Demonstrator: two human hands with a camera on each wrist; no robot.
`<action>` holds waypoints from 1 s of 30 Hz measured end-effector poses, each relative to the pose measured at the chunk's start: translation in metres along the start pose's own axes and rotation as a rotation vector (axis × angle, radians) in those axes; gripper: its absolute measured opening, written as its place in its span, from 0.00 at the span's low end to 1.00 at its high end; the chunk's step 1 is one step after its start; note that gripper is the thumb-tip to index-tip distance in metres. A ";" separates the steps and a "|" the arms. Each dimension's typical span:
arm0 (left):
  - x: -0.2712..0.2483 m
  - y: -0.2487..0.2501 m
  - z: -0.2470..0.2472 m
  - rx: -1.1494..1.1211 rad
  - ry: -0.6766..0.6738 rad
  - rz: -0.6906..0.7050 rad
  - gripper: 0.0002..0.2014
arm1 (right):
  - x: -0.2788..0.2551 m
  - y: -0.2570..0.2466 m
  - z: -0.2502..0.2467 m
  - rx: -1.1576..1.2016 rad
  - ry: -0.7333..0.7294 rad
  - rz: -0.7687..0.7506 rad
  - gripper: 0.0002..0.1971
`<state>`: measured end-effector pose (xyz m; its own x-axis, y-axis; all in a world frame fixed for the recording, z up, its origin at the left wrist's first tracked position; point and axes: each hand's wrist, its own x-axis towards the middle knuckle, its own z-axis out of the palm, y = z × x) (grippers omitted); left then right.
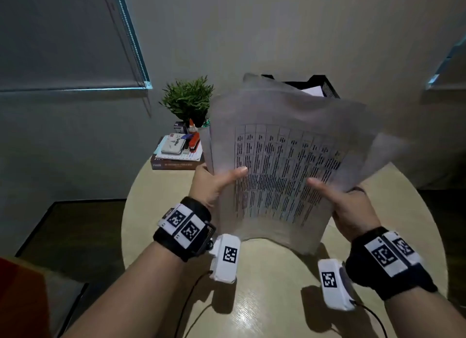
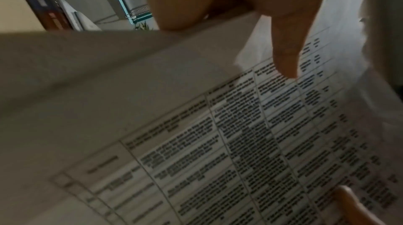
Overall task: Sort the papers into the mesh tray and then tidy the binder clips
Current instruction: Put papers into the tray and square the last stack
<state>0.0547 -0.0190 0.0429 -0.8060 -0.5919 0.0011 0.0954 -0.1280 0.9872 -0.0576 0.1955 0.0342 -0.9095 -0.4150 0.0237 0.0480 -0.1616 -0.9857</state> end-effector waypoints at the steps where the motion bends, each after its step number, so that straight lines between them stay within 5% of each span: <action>1: -0.001 -0.002 0.001 -0.001 -0.008 0.003 0.24 | 0.000 0.001 0.000 0.001 0.018 -0.026 0.14; 7: 0.000 -0.034 0.003 0.021 0.008 -0.154 0.13 | -0.010 0.019 -0.002 -0.096 -0.004 -0.015 0.18; 9: 0.000 -0.035 0.010 0.052 -0.017 -0.128 0.18 | -0.007 0.020 -0.001 -0.089 0.001 0.012 0.18; 12: 0.003 -0.029 0.018 0.001 0.023 -0.066 0.22 | 0.000 0.012 0.002 -0.057 0.109 -0.006 0.40; 17: 0.005 -0.024 0.016 -0.029 0.001 -0.013 0.23 | -0.001 -0.004 -0.005 -0.073 0.085 -0.097 0.13; 21: 0.005 -0.029 0.021 0.043 -0.128 -0.018 0.24 | -0.003 0.003 -0.007 -0.071 0.083 -0.082 0.15; 24: 0.003 -0.019 0.034 0.086 -0.076 0.003 0.20 | 0.000 0.003 -0.003 -0.012 0.128 -0.067 0.28; 30: 0.015 -0.002 0.030 0.022 0.001 0.090 0.20 | 0.002 -0.014 -0.004 -0.082 0.078 -0.183 0.11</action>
<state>0.0253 -0.0035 0.0454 -0.7940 -0.6012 0.0902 0.1549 -0.0565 0.9863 -0.0618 0.1999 0.0470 -0.9295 -0.3142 0.1933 -0.1514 -0.1529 -0.9766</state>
